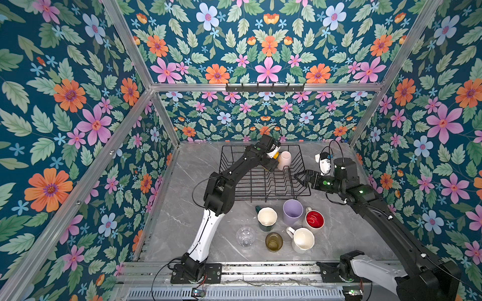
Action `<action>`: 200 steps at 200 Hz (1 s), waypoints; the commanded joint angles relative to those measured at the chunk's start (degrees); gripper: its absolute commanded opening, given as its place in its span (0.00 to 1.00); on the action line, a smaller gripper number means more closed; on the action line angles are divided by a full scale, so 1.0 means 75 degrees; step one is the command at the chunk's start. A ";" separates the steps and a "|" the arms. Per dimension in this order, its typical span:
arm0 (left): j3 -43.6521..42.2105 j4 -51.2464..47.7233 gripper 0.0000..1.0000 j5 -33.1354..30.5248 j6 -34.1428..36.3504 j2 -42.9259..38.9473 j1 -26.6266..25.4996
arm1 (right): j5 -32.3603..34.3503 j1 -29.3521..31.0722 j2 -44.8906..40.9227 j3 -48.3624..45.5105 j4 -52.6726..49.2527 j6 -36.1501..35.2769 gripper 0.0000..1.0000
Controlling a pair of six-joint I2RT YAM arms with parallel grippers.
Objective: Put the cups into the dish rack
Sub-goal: 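Lower the yellow mug upside down into the rack beside the pink mug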
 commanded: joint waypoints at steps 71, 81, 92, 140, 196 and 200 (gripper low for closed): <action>-0.0021 0.0129 0.73 -0.0479 0.0061 0.0197 -0.0027 | -0.0054 0.0002 -0.0095 -0.0055 0.0186 0.0057 0.99; -0.0034 0.0144 0.76 -0.0510 0.0049 0.0220 -0.0027 | -0.0055 0.0007 -0.0095 -0.0075 0.0186 0.0057 0.99; -0.0054 0.0176 0.79 -0.0573 0.0045 0.0232 -0.0027 | -0.0055 0.0001 -0.0084 -0.0064 0.0186 0.0057 0.99; -0.0149 0.0272 0.86 -0.0777 0.0051 0.0227 -0.0027 | -0.0055 -0.0003 -0.0079 -0.0076 0.0199 0.0056 0.99; -0.0237 0.0332 0.93 -0.0873 0.0097 0.0166 -0.0027 | -0.0012 0.0001 -0.0055 -0.0019 0.0131 -0.0007 0.99; -0.0250 0.0341 0.93 -0.0873 0.0103 0.0154 -0.0027 | 0.0001 -0.0004 -0.0065 -0.0009 0.0128 -0.0024 0.99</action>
